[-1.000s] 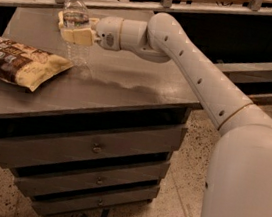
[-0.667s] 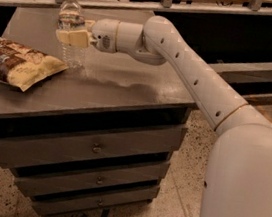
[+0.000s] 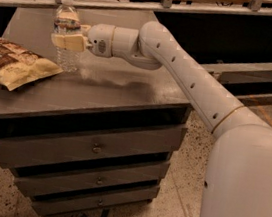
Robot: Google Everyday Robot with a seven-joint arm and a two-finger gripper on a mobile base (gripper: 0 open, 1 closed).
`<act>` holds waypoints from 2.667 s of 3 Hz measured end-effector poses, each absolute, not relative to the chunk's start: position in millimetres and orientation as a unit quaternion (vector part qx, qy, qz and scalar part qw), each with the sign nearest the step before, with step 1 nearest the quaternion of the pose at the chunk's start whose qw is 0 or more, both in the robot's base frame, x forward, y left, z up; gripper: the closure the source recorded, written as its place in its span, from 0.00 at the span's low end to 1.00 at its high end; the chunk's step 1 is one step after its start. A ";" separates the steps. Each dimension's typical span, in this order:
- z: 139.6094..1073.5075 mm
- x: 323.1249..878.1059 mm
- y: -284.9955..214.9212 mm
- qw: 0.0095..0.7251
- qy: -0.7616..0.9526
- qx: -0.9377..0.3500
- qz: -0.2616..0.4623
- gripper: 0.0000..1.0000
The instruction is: Move water bottle near brown chip bag
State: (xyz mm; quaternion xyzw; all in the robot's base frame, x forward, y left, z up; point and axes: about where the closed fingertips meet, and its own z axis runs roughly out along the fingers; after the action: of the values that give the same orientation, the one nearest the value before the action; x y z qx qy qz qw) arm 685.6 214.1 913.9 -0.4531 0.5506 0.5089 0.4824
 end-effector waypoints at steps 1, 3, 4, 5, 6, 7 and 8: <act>912.0 683.6 215.6 0.481 0.552 -0.449 0.511 0.59; 911.9 682.4 217.4 0.482 0.551 -0.453 0.508 0.12; 912.6 680.7 219.4 0.482 0.550 -0.461 0.503 0.00; 913.0 680.4 219.9 0.482 0.549 -0.462 0.502 0.00; 914.1 679.4 221.9 0.480 0.542 -0.470 0.505 0.16; 913.9 678.8 223.5 0.474 0.541 -0.472 0.509 0.25; 913.4 678.7 224.1 0.473 0.544 -0.471 0.509 0.07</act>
Offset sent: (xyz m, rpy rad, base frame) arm -0.0018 -0.0004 -0.0025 -0.0125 -0.0162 -0.0108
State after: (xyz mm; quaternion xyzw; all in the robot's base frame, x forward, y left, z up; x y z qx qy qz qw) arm 678.7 224.1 913.4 -0.4710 0.5437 0.5091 0.4726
